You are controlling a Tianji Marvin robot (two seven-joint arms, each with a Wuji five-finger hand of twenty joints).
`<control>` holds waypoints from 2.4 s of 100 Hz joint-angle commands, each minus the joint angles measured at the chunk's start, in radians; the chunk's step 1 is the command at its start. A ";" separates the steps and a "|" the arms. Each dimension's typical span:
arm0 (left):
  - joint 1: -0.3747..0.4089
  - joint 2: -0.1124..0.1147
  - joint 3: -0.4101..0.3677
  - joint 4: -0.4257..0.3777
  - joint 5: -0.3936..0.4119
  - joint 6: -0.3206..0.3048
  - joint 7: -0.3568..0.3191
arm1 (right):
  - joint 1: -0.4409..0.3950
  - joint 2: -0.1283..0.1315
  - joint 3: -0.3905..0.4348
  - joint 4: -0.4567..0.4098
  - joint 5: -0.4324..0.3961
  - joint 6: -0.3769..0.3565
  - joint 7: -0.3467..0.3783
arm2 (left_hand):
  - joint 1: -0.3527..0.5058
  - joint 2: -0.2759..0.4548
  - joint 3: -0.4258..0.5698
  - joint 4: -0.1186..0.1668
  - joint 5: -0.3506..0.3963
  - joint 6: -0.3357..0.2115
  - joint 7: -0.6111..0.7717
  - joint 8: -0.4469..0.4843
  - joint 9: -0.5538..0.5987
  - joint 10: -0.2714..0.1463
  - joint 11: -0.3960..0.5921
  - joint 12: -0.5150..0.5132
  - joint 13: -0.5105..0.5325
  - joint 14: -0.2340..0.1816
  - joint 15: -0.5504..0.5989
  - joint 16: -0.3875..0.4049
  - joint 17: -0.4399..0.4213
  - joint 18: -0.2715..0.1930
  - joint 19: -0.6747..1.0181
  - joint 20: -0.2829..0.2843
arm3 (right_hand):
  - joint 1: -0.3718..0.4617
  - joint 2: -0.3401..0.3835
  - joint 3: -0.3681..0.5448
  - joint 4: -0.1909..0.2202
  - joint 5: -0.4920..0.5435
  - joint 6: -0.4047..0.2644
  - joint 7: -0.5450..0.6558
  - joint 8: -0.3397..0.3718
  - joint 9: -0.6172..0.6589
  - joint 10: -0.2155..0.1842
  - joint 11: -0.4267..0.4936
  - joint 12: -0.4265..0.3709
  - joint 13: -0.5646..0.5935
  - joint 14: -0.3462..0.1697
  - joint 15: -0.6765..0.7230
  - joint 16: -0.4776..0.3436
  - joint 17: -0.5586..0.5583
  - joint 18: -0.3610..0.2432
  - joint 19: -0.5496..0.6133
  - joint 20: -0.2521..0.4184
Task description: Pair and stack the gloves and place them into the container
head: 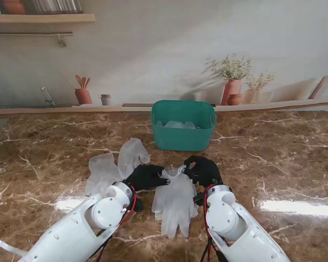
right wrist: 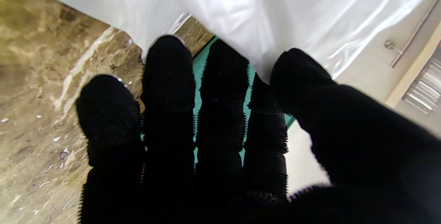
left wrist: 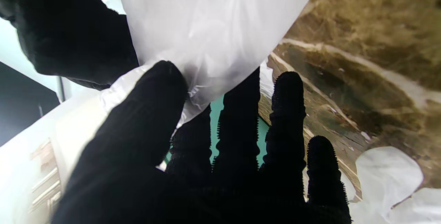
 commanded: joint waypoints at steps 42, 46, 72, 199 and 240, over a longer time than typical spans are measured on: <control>-0.009 0.000 0.025 -0.005 0.131 0.100 0.030 | 0.144 0.006 -0.085 0.195 -0.191 0.006 -0.027 | -0.221 -0.048 0.207 0.021 -0.080 0.138 -0.446 -0.175 -0.411 0.020 -0.117 0.016 -0.313 -0.032 -0.098 0.018 -0.024 -0.043 -0.203 0.037 | -0.006 0.021 -0.112 0.012 -0.071 0.033 -0.003 -0.251 -0.074 -0.014 0.019 0.027 0.011 0.000 -0.142 -0.010 -0.119 -0.008 -0.015 0.077; -0.002 0.005 0.020 -0.015 0.143 0.104 0.026 | 0.150 0.011 -0.091 0.205 -0.212 0.011 -0.025 | -0.230 -0.045 0.202 0.024 -0.107 0.162 -0.528 -0.202 -0.484 0.027 -0.130 -0.002 -0.355 -0.039 -0.138 -0.014 -0.026 -0.058 -0.248 0.036 | -0.022 0.021 -0.123 0.016 -0.107 0.069 -0.026 -0.328 -0.112 -0.009 0.004 0.030 -0.024 0.003 -0.176 -0.005 -0.158 -0.010 -0.044 0.084; 0.056 0.032 -0.045 -0.089 0.194 0.105 0.006 | 0.144 0.057 -0.101 0.181 -0.380 0.049 0.008 | -0.251 -0.011 0.118 0.041 -0.312 0.241 -0.828 -0.344 -0.852 0.025 -0.202 -0.123 -0.571 -0.133 -0.379 -0.316 -0.014 -0.165 -0.576 -0.079 | -0.148 0.107 -0.200 0.158 -0.256 0.228 -0.483 -0.290 -0.535 0.032 -0.168 -0.106 -0.427 -0.023 -0.395 -0.048 -0.494 -0.068 -0.315 0.121; 0.315 0.080 -0.307 -0.368 0.363 0.030 0.020 | 0.327 0.100 -0.493 0.179 -0.587 0.324 0.244 | -0.229 0.040 -0.006 0.055 -0.284 0.189 -0.792 -0.327 -0.854 -0.019 -0.230 -0.144 -0.565 -0.190 -0.414 -0.384 -0.002 -0.152 -0.624 -0.193 | -0.122 -0.183 -0.095 0.080 -0.248 0.286 -0.535 -0.497 -0.344 -0.133 0.301 0.258 -0.244 -0.135 0.091 0.266 -0.286 -0.065 -0.064 0.363; 0.333 0.080 -0.332 -0.382 0.378 0.022 0.032 | 0.270 0.080 -0.430 0.177 -0.551 0.274 0.140 | -0.221 0.044 -0.028 0.058 -0.276 0.180 -0.782 -0.322 -0.849 -0.027 -0.234 -0.146 -0.561 -0.197 -0.418 -0.390 -0.001 -0.153 -0.627 -0.206 | 0.077 -0.262 -0.137 -0.091 0.105 -0.118 0.032 -0.074 -0.552 -0.011 -0.157 0.056 -0.575 -0.093 -0.280 0.068 -0.484 -0.090 -0.270 0.380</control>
